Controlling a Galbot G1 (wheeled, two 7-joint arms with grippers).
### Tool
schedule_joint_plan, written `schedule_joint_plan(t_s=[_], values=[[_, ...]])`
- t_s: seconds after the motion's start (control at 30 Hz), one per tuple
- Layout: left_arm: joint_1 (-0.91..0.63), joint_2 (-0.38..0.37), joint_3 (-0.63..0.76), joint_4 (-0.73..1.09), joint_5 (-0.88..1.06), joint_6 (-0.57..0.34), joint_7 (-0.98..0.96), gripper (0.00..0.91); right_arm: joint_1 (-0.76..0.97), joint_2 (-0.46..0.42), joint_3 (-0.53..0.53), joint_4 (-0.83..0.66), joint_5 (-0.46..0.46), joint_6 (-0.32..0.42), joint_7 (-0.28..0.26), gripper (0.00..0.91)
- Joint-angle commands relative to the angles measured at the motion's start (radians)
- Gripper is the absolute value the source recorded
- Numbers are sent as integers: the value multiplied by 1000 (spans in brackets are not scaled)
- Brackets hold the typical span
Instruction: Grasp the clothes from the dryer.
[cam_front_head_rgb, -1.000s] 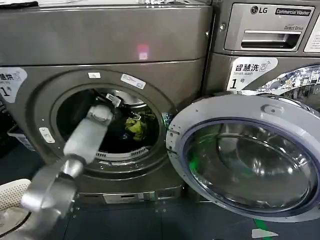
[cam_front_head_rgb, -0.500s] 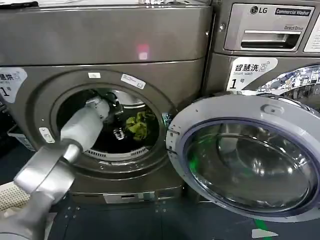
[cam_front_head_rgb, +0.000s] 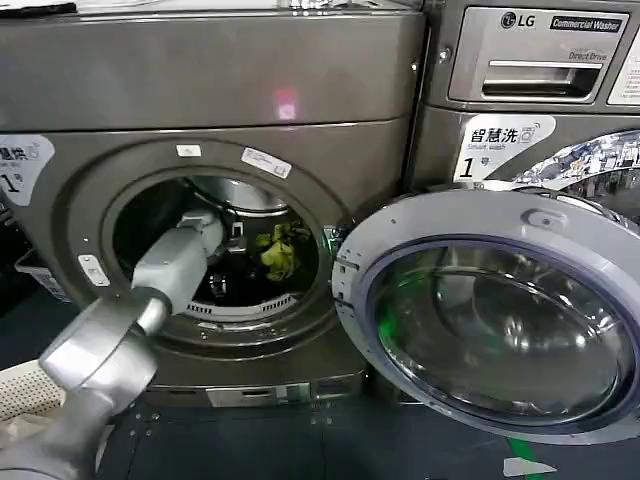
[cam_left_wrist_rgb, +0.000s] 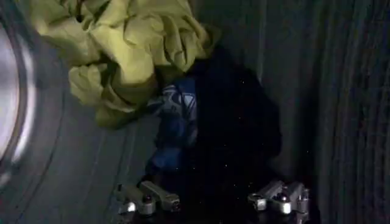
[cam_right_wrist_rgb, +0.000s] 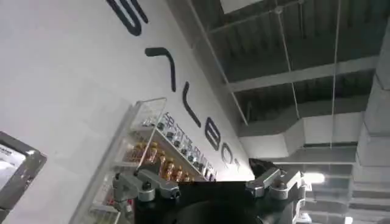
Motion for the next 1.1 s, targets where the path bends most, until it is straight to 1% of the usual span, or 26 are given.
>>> schedule_joint_plan(t_s=[0.03,0.07,0.33,0.4,0.5,0.67,0.73,0.83,0.97,1.1], values=[[8,-2,-3,3,-21,4,-20,57,1,2,-1,0,-2,1,1,907],[10,-3,-2,3,-24,3,-19,0,0,2,-1,0,-2,1,0,907],[19,2,-42,-6,-59,3,-22,0,0,0,-3,-1,-2,2,1,907],[25,7,-65,-17,-64,9,-25,0,1,0,-5,0,-2,1,1,907],[24,11,-135,-54,-93,26,-41,0,3,1,-11,6,-4,1,2,907],[7,6,-263,-87,-208,63,-176,0,9,2,-22,13,-6,0,3,907],[18,-1,-309,-102,-262,68,-264,0,10,4,-25,15,-8,0,2,907],[63,-1,-385,-146,-356,52,-418,0,15,5,-29,12,-12,0,2,907],[149,4,-540,-237,-476,16,-575,0,21,2,-37,10,-22,1,2,907],[262,24,-600,-382,-583,-11,-710,0,28,-2,-46,11,-26,-1,6,907]])
